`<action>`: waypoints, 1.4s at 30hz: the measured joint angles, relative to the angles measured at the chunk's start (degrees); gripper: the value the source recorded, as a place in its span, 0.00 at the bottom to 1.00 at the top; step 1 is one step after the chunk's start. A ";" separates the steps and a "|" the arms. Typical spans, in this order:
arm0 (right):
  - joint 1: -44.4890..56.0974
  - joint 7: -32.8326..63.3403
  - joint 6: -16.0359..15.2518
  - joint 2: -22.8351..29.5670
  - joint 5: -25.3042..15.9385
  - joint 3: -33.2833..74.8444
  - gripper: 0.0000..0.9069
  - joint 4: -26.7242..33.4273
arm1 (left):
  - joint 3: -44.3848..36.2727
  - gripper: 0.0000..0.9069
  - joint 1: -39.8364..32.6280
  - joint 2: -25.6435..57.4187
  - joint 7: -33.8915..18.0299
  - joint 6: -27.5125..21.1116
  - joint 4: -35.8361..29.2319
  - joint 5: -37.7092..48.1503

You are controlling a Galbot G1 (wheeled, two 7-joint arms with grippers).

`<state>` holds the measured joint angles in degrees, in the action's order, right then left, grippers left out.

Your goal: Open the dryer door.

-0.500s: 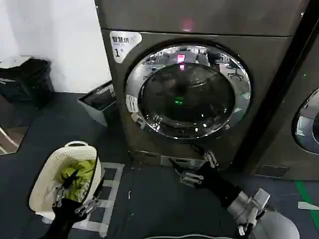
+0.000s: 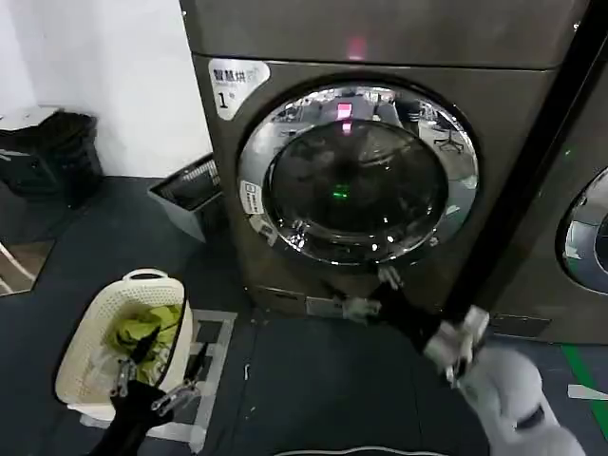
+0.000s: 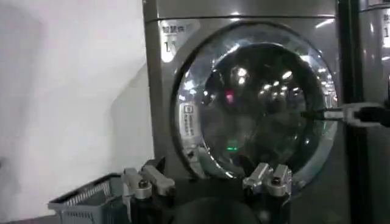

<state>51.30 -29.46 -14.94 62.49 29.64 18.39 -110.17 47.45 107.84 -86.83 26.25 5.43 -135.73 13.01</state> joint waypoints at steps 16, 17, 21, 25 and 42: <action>-18.93 4.22 0.26 5.14 0.07 -16.38 1.00 16.51 | 0.92 1.00 0.12 -1.25 -0.09 -1.28 -0.30 0.02; -19.56 4.25 0.01 5.29 0.08 -16.91 1.00 17.24 | 0.82 1.00 0.11 -1.34 -0.03 -1.28 -0.33 0.02; -21.67 4.20 0.71 6.25 -0.05 -18.30 1.00 19.86 | 0.57 1.00 -0.12 -1.64 0.11 -1.28 -0.40 0.06; -23.29 4.09 1.75 7.10 0.22 -19.10 1.00 22.24 | 0.71 1.00 -0.37 -1.64 0.24 -1.45 -0.43 0.09; -29.44 3.96 2.63 12.63 0.53 -22.89 1.00 32.58 | 0.65 1.00 -0.43 -2.19 -0.05 -1.43 -0.19 -0.54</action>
<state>21.87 -25.50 -12.31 75.12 30.17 -4.50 -77.59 48.10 107.41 -89.03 26.20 4.00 -135.91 12.48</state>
